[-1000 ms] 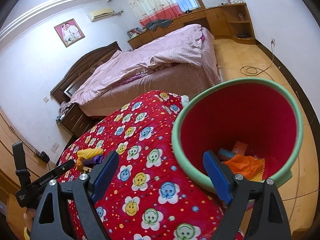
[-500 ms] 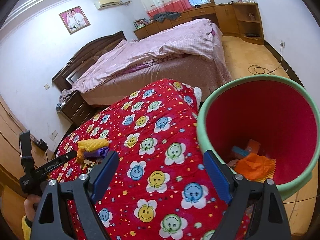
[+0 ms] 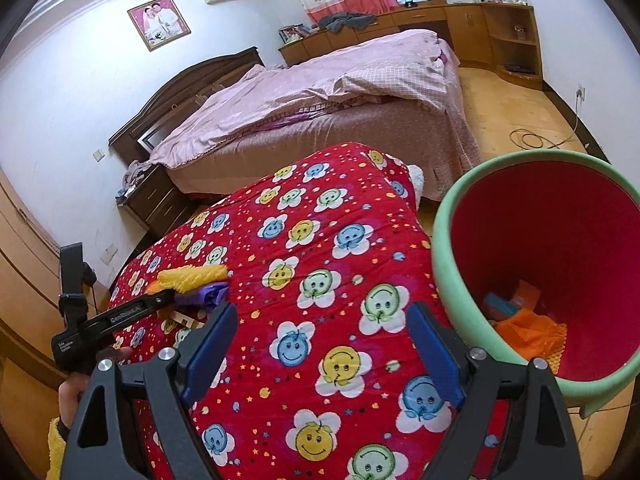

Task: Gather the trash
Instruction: 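Grasp the orange cloth with the left tool while the right tool approaches the yellow brush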

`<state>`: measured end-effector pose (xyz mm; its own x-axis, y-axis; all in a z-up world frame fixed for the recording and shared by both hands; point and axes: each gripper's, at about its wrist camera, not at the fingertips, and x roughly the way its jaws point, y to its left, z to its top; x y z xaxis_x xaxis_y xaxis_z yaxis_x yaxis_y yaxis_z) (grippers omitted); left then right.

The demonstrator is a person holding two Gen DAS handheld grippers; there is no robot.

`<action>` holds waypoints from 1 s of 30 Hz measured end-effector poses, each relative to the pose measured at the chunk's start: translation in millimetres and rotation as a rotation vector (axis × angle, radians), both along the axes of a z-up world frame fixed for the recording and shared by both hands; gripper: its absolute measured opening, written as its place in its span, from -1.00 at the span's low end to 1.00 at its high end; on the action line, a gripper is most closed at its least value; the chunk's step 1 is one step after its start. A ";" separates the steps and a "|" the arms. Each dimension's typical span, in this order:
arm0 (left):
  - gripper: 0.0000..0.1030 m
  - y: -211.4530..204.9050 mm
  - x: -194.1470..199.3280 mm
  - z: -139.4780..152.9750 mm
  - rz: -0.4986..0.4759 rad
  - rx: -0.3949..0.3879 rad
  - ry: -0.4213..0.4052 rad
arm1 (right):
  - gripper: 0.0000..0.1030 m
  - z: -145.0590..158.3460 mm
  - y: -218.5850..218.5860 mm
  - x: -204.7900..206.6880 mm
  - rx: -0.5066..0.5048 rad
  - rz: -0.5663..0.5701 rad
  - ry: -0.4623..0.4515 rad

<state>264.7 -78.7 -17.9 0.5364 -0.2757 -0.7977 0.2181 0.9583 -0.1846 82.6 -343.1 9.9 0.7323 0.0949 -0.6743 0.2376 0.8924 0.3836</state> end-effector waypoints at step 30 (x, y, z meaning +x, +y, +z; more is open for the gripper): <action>-0.61 68.0 -28.2 11.6 0.168 -0.071 -0.092 | 0.71 -20.2 107.8 84.7 -0.036 0.208 0.085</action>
<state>236.5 -10.7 -6.2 0.6492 -0.2302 -0.7249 0.0756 0.9679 -0.2397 167.3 -235.2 -10.4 0.6398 0.2124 -0.7386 0.0774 0.9384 0.3369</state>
